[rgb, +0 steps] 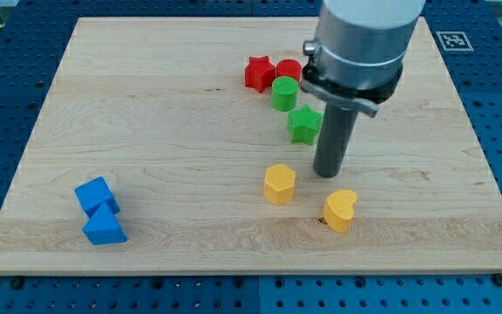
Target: Move the yellow hexagon left to the yellow heart
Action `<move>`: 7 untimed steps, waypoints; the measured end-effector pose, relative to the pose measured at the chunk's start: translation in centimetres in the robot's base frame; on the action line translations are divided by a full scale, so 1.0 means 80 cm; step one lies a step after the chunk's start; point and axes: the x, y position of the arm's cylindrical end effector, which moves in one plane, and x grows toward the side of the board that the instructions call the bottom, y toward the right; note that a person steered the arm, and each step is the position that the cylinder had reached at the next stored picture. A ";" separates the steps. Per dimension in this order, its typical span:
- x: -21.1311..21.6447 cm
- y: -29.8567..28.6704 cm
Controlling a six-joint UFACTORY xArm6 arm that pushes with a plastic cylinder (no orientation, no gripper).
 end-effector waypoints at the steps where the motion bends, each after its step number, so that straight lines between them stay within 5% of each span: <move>1: 0.034 0.023; 3: 0.080 0.003; 5: -0.012 -0.053; 7: 0.033 -0.132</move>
